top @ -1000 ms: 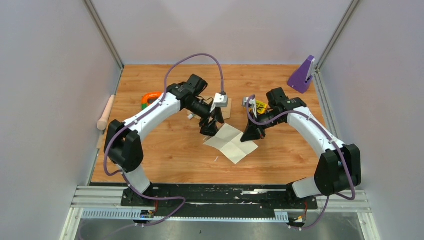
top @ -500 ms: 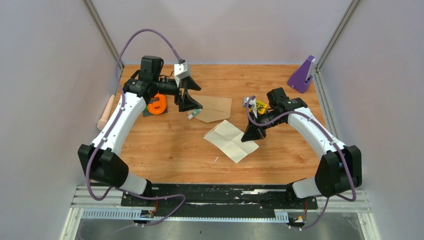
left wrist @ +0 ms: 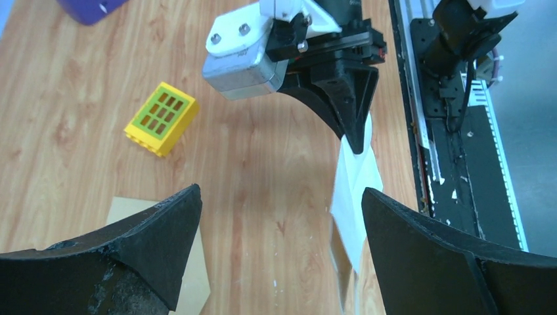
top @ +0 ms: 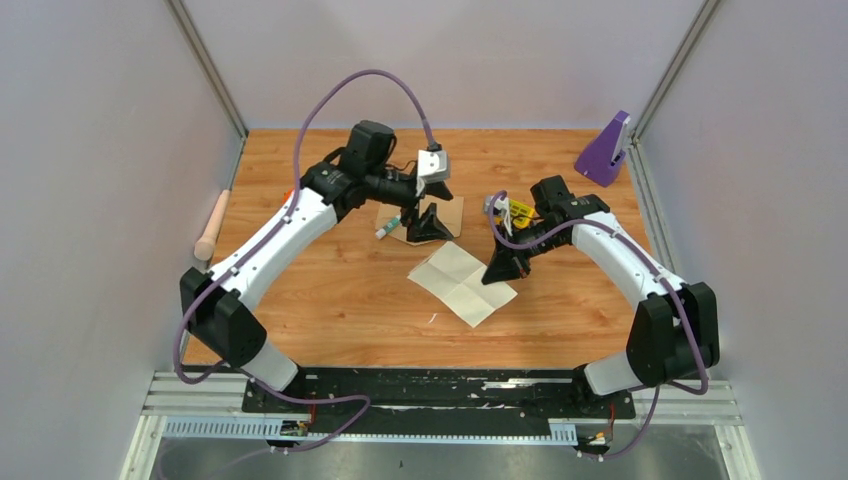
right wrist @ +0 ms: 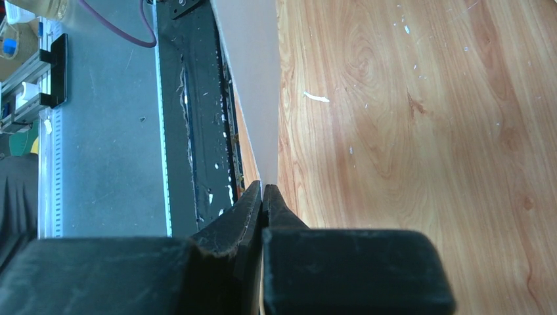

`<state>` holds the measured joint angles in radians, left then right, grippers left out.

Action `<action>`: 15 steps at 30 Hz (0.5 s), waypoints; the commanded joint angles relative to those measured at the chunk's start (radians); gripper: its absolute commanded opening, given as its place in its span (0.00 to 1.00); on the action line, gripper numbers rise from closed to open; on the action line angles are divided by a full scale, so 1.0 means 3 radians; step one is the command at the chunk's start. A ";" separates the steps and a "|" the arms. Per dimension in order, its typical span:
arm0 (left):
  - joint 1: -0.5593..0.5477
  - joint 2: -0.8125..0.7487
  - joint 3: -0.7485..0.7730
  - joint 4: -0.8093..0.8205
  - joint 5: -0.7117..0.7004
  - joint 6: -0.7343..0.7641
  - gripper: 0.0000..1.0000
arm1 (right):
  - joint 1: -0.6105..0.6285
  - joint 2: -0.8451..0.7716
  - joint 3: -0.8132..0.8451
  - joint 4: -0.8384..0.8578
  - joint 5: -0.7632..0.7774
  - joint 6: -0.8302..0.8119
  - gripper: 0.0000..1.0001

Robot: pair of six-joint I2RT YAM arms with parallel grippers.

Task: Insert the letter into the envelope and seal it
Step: Fold the letter.

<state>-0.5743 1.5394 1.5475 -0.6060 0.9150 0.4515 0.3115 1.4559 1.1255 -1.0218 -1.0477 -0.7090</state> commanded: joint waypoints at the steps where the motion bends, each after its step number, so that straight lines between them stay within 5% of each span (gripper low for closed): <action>1: -0.0131 0.0167 0.0129 0.0010 -0.0232 -0.0057 1.00 | 0.0014 -0.0031 0.0014 0.0095 -0.0036 -0.0050 0.00; 7: -0.0269 0.0368 0.0223 -0.0252 -0.0186 0.0109 0.91 | 0.0016 -0.0026 0.0007 0.0121 0.0002 -0.0045 0.00; 15: -0.0312 0.0492 0.0353 -0.0608 -0.0043 0.0320 0.61 | 0.0015 -0.0021 -0.0010 0.0191 0.0063 0.0003 0.00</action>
<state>-0.6609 1.6814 1.6032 -0.7200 0.8635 0.4950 0.3115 1.4559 1.1255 -1.0050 -1.0294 -0.7067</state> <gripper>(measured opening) 0.678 0.011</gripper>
